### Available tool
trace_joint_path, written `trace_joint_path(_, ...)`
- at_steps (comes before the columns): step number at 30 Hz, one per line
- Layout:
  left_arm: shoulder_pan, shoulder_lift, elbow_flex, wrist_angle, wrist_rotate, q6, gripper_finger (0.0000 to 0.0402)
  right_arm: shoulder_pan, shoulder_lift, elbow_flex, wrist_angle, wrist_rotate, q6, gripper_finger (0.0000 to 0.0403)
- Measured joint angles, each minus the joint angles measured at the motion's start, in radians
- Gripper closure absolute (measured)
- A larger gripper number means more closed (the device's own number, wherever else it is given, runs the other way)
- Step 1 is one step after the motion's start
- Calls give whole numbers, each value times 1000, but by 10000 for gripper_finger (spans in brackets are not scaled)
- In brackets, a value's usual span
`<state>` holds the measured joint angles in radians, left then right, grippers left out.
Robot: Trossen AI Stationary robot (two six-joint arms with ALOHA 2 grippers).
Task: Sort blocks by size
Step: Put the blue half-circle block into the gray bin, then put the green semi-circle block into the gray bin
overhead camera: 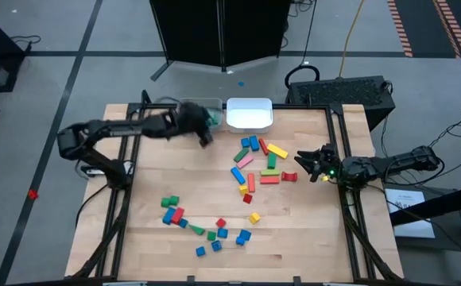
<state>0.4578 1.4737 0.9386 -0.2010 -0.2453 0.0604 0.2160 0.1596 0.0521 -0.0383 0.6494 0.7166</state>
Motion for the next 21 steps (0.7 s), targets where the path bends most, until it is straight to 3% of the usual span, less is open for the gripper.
trace_joint_path(3, 115, 3, 0, 5, 66, -27, 277, 0, 1, 0, 0, 0, -2, 209)
trace_joint_path(7, 182, 30, -1, -12, 152, -11, 276, 0, 3, 0, 0, 0, 2, 209)
trace_joint_path(9, 196, 43, -1, -5, 152, 22, 252, 0, 3, 0, 1, 0, 2, 209)
trace_joint_path(15, 200, 54, 7, 3, 165, 66, 129, 0, 3, 0, 2, 0, 5, 209)
trace_joint_path(21, 173, -23, 67, -205, 239, 31, 99, 0, 3, 0, 1, 0, 1, 209)
